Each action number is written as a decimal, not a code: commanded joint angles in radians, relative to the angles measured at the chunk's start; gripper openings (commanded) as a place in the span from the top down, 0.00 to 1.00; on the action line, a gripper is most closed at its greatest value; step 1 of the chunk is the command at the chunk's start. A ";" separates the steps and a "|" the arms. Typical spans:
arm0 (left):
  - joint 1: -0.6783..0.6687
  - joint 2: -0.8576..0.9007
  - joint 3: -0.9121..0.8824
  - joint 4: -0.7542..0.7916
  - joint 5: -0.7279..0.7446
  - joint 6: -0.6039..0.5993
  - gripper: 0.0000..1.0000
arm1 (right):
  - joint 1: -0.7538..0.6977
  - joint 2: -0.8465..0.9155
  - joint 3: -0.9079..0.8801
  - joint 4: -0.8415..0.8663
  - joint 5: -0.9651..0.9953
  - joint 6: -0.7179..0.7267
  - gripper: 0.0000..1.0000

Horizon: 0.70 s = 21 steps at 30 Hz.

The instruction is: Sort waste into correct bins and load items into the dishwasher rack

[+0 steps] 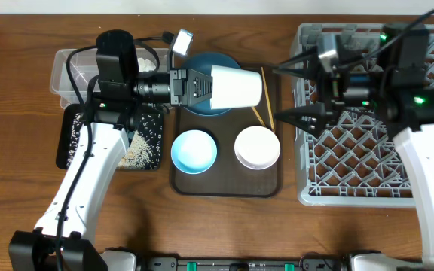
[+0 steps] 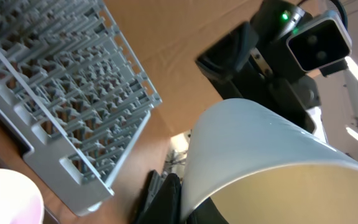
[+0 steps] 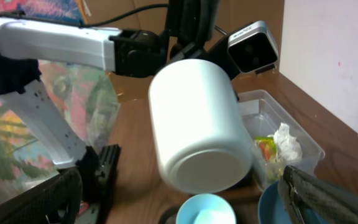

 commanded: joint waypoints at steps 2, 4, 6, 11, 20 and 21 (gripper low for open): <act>0.000 -0.009 0.018 0.007 0.056 -0.048 0.94 | 0.028 0.058 0.016 0.066 -0.024 0.039 0.01; 0.000 -0.009 0.018 0.007 0.056 -0.048 0.94 | 0.028 0.082 0.016 0.100 -0.037 0.075 0.01; -0.002 -0.009 0.018 0.007 0.055 -0.048 0.94 | 0.028 0.100 0.016 0.122 -0.070 0.077 0.01; -0.024 -0.009 0.018 0.007 0.043 -0.047 0.94 | 0.047 0.115 0.016 0.170 -0.125 0.077 0.05; -0.042 -0.009 0.018 0.007 0.006 -0.047 0.94 | 0.115 0.115 0.016 0.183 -0.124 0.077 0.11; -0.042 -0.009 0.018 0.007 0.002 -0.047 0.94 | 0.123 0.115 0.016 0.183 -0.121 0.078 0.12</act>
